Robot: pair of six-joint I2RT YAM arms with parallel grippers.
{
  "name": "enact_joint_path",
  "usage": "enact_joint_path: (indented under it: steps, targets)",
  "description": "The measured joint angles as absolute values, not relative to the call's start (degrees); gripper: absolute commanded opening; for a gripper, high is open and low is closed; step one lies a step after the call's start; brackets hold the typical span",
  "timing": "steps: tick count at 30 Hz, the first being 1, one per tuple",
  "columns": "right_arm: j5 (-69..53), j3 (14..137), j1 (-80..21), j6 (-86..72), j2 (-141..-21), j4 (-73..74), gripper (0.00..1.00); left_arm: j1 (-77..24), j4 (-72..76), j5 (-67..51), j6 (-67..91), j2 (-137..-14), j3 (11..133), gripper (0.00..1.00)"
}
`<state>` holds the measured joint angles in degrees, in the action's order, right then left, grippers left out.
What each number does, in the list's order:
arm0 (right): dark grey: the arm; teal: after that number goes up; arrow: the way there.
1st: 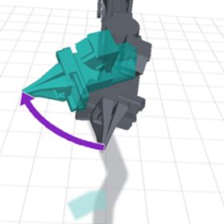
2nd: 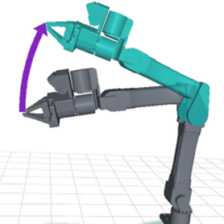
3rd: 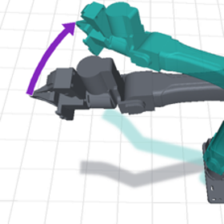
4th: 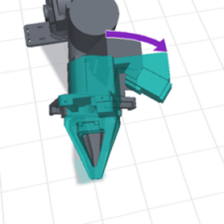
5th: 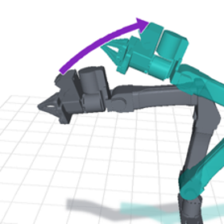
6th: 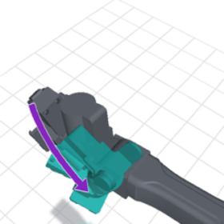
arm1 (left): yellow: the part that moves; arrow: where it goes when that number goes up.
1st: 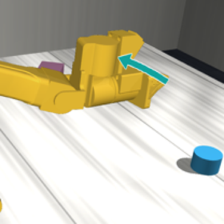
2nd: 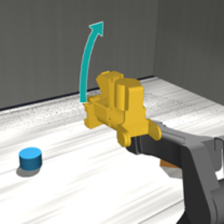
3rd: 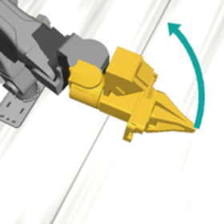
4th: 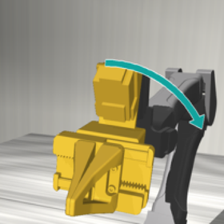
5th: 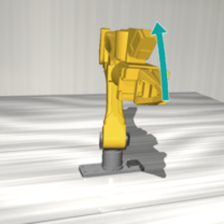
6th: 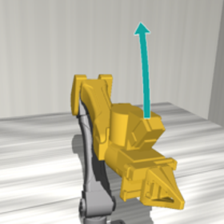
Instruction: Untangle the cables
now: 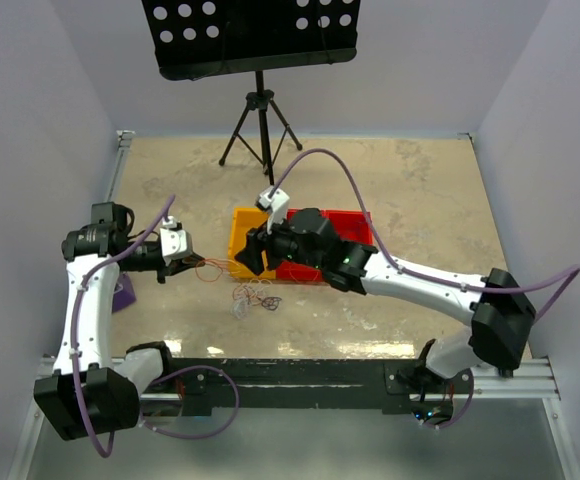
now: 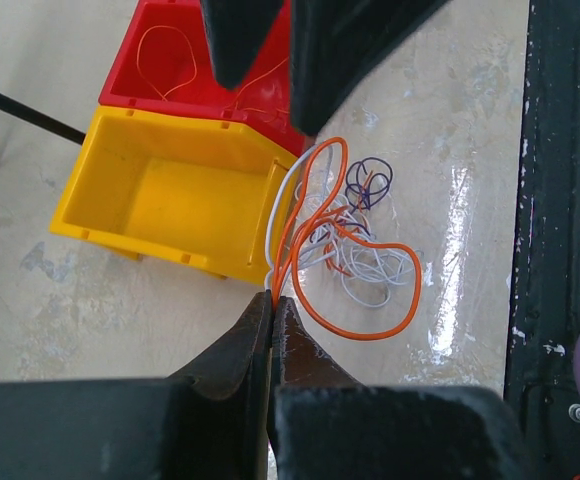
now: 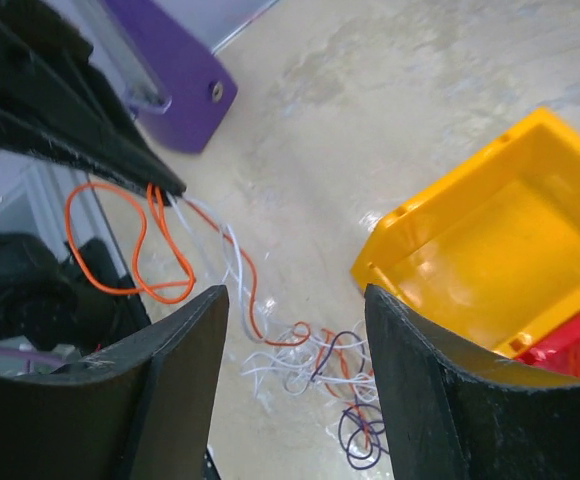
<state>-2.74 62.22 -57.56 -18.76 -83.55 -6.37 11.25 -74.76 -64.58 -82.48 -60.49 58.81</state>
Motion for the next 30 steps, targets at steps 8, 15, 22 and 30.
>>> enact_joint_path:
  steps: [8, 15, 22, 30]
  targets:
    - [-8.2, 62.2, -58.6, -16.8, -89.3, -7.3, 0.53, 11.2, -74.7, -64.4, -82.5, -61.2, 58.8, 0.01]
    - [-8.6, 62.8, -58.6, -16.1, -91.0, -7.5, 0.0, 11.2, -74.8, -64.3, -82.6, -61.3, 58.8, 0.01]
    - [-5.5, 60.6, -58.6, -17.3, -87.8, -7.4, 0.0, 11.2, -74.7, -64.0, -82.7, -62.6, 58.8, 0.01]
    - [-1.8, 51.1, -60.1, -22.1, -72.4, -8.7, 0.0, 10.0, -75.4, -68.7, -82.5, -63.4, 56.4, 0.01]
